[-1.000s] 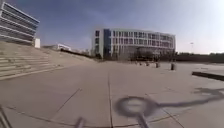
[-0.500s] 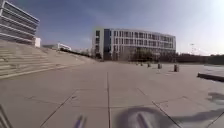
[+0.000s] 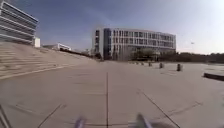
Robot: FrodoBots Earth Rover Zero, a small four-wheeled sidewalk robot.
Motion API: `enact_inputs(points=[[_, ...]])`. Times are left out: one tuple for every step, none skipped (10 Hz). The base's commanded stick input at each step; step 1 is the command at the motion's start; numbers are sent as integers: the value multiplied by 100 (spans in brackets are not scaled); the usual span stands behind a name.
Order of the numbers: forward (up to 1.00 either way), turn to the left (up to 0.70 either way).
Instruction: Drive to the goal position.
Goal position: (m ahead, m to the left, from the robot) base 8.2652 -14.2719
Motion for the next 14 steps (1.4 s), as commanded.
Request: enact_inputs(points=[[70,0],[70,0],[70,0],[70,0],[70,0],[70,0],[70,0],[70,0],[70,0],[70,0],[70,0],[70,0],[70,0],[70,-2]])
